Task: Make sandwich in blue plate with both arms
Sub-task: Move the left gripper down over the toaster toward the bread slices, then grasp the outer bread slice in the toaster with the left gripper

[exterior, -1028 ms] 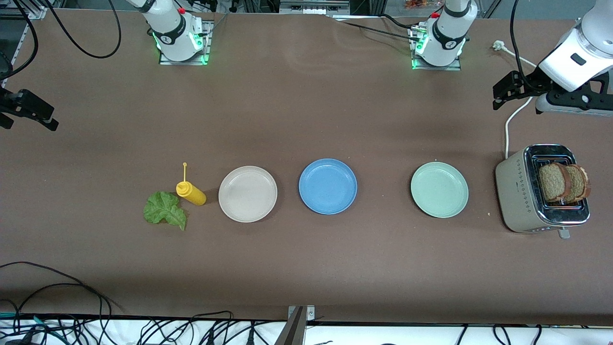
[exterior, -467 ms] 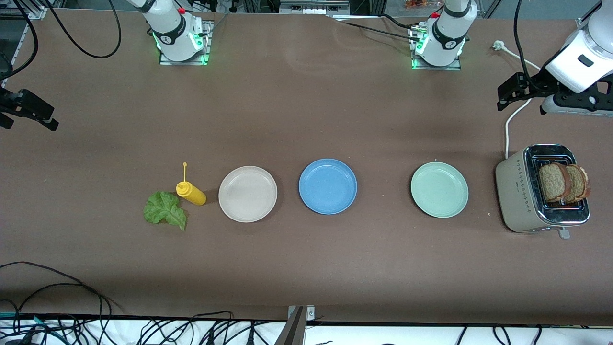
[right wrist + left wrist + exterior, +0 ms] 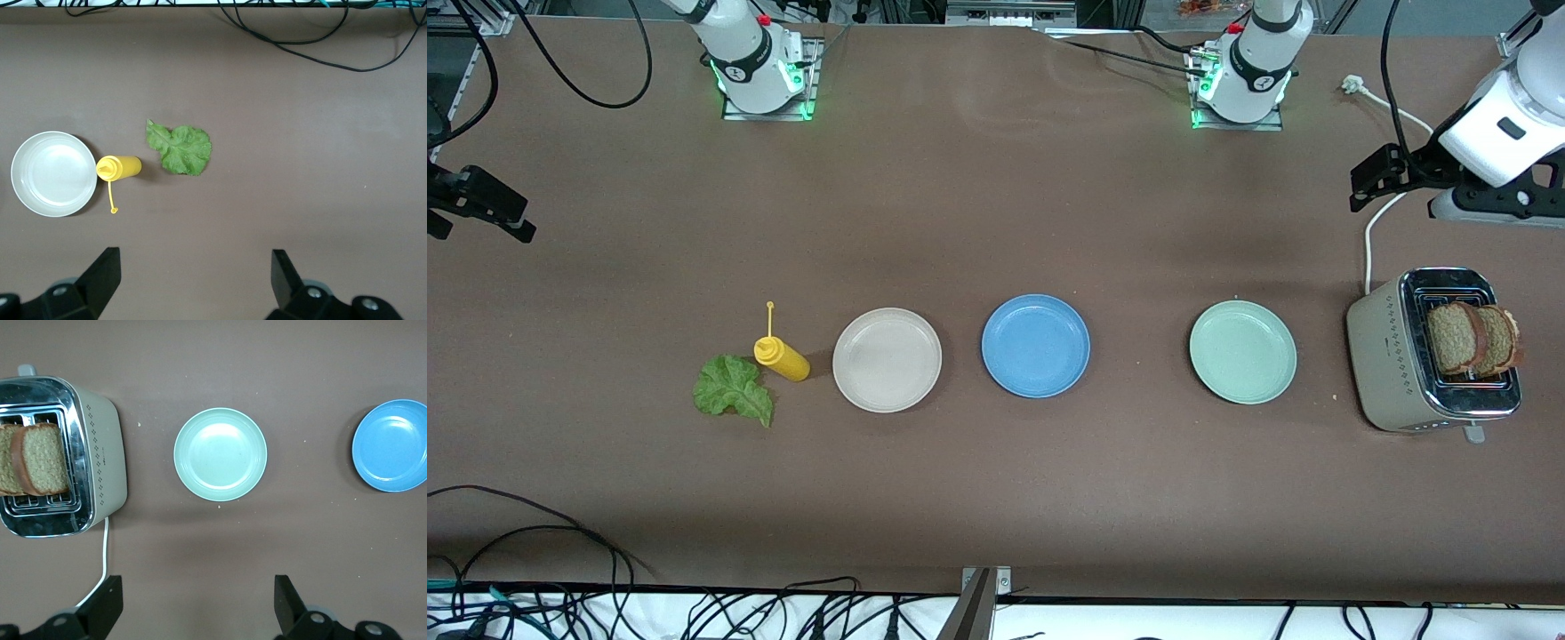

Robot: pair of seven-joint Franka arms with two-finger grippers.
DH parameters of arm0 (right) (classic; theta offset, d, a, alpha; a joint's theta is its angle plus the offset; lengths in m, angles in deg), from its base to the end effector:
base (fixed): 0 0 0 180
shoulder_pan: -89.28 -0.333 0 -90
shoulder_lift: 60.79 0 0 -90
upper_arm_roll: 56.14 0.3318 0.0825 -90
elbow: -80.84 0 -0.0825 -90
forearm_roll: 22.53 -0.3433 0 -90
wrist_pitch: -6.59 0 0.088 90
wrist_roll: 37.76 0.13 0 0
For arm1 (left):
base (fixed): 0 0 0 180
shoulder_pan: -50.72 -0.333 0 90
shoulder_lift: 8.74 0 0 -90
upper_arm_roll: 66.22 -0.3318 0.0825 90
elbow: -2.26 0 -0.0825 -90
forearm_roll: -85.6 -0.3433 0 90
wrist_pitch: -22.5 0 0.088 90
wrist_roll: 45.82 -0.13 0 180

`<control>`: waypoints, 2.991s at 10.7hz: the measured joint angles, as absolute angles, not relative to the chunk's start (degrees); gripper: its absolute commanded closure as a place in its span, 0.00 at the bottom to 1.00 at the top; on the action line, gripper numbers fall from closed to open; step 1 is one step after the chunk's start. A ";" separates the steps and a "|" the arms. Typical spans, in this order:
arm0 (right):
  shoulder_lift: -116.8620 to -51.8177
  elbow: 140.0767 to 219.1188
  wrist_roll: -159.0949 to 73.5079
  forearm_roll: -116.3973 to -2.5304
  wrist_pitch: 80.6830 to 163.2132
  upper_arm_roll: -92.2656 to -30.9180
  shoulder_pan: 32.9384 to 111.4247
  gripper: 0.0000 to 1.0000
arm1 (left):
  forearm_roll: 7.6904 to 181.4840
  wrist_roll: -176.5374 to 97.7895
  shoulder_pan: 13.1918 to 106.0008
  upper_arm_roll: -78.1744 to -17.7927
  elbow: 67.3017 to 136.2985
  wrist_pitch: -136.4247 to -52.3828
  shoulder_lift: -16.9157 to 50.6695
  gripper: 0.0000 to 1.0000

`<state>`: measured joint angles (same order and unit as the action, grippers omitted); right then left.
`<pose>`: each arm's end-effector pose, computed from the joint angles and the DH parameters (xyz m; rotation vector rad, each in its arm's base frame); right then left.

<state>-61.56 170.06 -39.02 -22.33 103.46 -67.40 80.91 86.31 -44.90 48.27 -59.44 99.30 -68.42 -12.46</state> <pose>0.5324 -0.0265 0.6278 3.1252 -0.0439 0.1878 0.4892 -0.0406 0.5981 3.1367 -0.0920 -0.0667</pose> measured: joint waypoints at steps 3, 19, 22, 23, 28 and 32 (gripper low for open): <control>-61.56 170.06 -39.02 -22.33 103.45 -67.40 80.90 0.00 | 86.31 -45.88 44.80 -59.81 98.60 -68.46 -11.01 0.00; -61.58 170.02 -39.02 -22.33 103.39 -67.40 80.87 0.00 | 83.43 -66.25 30.21 -60.75 87.20 -81.40 17.49 0.01; -61.59 170.02 -39.02 -22.33 103.38 -67.39 80.86 0.00 | 83.43 -65.92 29.12 -60.79 87.32 -81.48 19.40 1.00; -61.59 170.02 -39.02 -22.33 103.38 -67.39 80.86 0.00 | 83.43 -64.65 28.57 -60.79 87.38 -81.33 19.83 1.00; -61.59 170.02 -39.02 -22.33 103.37 -67.39 80.86 0.00 | 83.44 -62.68 28.31 -60.44 87.06 -77.20 19.61 1.00; -61.59 170.02 -39.03 -22.33 103.37 -67.39 80.86 0.00 | 83.43 -62.62 28.35 -60.07 84.65 -71.61 17.57 1.00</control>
